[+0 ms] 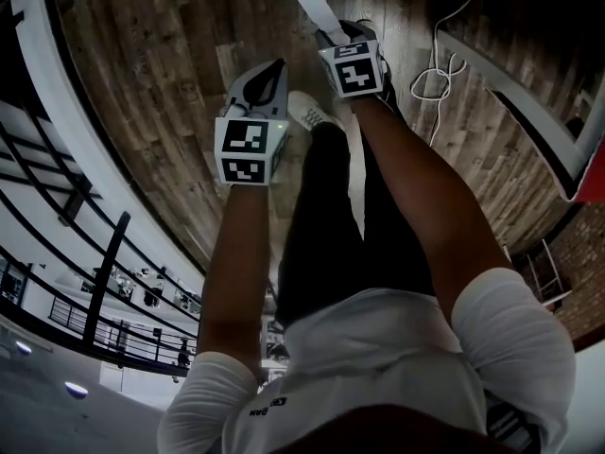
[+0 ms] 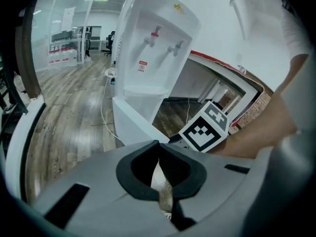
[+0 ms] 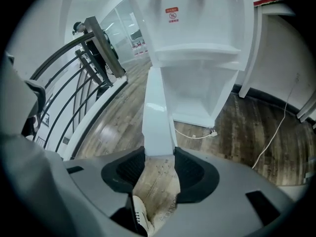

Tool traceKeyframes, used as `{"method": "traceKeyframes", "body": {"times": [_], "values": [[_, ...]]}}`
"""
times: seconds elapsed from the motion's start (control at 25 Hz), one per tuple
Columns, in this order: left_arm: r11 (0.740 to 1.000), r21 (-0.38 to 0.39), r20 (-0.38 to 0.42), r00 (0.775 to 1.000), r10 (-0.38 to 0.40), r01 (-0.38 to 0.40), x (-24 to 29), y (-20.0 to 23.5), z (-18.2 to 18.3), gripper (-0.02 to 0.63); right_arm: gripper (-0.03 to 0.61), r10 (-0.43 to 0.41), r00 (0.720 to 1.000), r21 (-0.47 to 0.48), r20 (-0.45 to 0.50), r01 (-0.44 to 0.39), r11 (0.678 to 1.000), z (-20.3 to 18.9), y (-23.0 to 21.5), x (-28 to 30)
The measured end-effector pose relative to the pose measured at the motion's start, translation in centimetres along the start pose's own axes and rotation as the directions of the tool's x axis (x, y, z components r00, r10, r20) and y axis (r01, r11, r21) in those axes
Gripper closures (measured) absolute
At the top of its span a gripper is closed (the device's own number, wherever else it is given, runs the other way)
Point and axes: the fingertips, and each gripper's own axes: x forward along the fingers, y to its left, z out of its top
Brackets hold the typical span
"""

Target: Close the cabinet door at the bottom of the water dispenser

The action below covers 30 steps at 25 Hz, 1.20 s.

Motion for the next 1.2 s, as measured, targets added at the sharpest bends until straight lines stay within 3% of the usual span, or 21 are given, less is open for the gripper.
{"method": "traceKeyframes", "body": {"times": [0.32,0.72,1.2], "values": [[0.998,-0.051,0.007,0.999,-0.037,0.038,1.9,-1.3,2.6,0.621,0.387,-0.012,1.0,0.041,0.013,0.011,0.999,0.8,-4.7,-0.9],[0.999,-0.001,-0.026,0.998,-0.054,0.054,4.8,-1.7,5.3,0.621,0.387,-0.042,0.996,0.193,0.073,0.027,0.981,2.7,-9.8,-1.0],[0.998,0.043,-0.046,0.998,-0.053,0.055,6.8,-2.5,7.4,0.621,0.416,-0.04,0.993,0.224,0.115,0.013,0.974,4.7,-13.0,-0.8]]}}
